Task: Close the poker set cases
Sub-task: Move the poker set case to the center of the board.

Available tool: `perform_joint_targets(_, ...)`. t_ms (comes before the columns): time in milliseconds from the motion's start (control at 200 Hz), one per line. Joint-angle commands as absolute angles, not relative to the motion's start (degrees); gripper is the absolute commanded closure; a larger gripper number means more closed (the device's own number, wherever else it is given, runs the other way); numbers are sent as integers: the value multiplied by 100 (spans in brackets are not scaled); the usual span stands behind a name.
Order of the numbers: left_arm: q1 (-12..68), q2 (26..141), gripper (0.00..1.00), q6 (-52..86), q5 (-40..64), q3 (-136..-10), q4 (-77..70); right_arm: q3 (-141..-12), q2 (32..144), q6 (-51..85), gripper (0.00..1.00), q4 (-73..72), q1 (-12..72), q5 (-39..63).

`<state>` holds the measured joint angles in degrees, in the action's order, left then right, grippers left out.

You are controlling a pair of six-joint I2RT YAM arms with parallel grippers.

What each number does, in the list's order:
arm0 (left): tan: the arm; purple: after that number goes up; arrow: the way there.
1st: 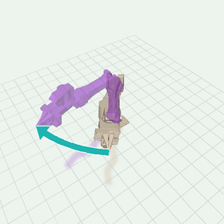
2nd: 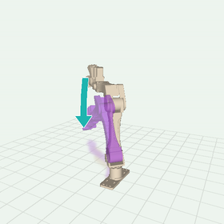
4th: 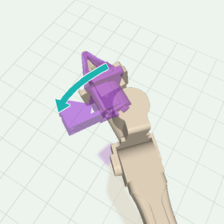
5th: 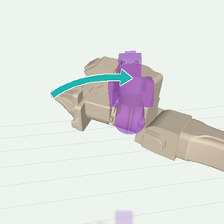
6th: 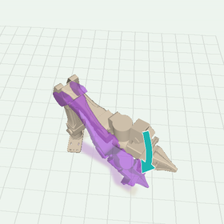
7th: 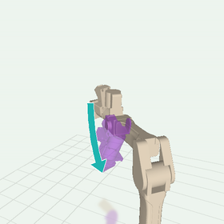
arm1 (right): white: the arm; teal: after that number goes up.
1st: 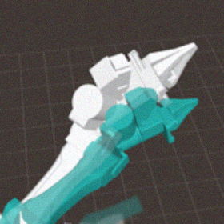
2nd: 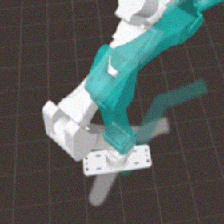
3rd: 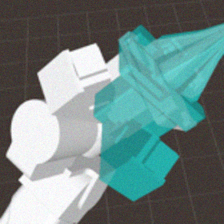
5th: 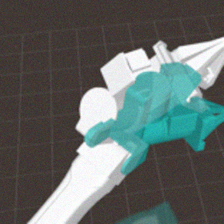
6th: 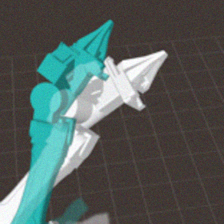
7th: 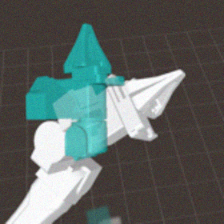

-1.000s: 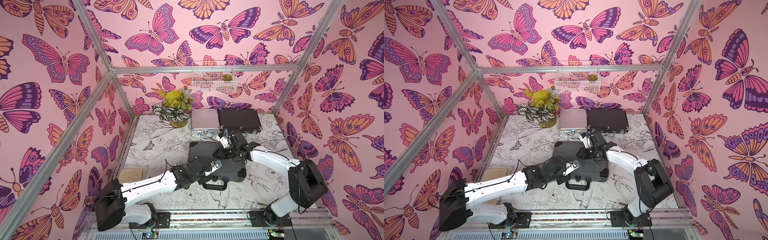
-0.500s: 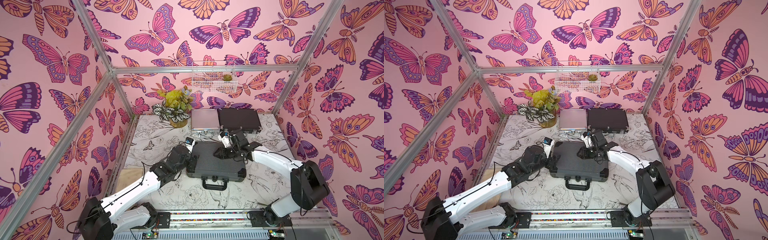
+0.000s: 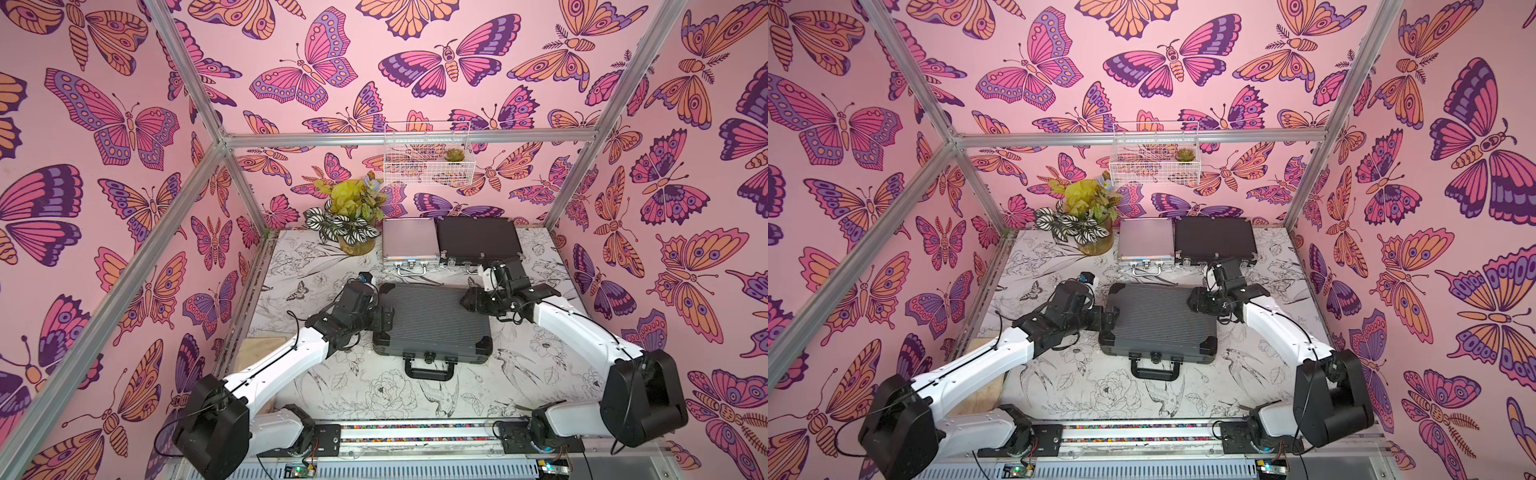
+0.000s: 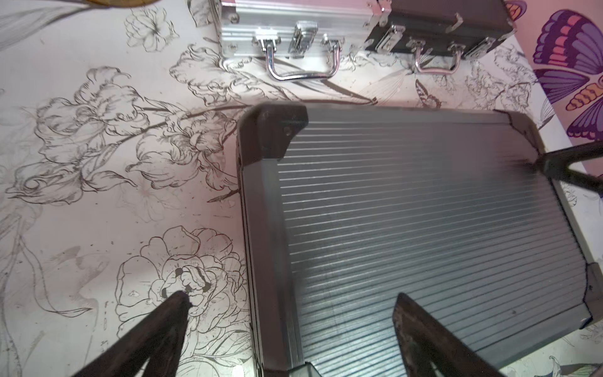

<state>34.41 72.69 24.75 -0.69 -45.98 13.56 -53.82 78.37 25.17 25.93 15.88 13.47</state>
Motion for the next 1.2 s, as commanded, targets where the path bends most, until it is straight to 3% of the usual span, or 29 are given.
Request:
perform_joint_targets(0, 3412, 7592, 3, 2581, 206, -4692, 1555, -5063, 7651, 2773, 37, 2848, 1321, 1044)
perform_joint_targets(396, 3243, 8170, 5, 2717, 706, -4809, 1563, -4810, 7506, 2823, 35, 2966, 984, 1128)
perform_joint_targets(611, 3227, 8437, 10, 2496, 1513, -4935, 1542, -4543, 7991, 2855, 49, 2439, 939, 2075)
perform_joint_targets(766, 3234, 8595, 12, 2472, 1927, -4989, 1506, -4490, 8480, 2887, 50, 1883, 1067, 2656)
perform_joint_targets(1197, 3174, 8408, 13, 2703, 1423, -4903, 1463, -5115, 9439, 2967, 52, 1475, 1763, 3050)
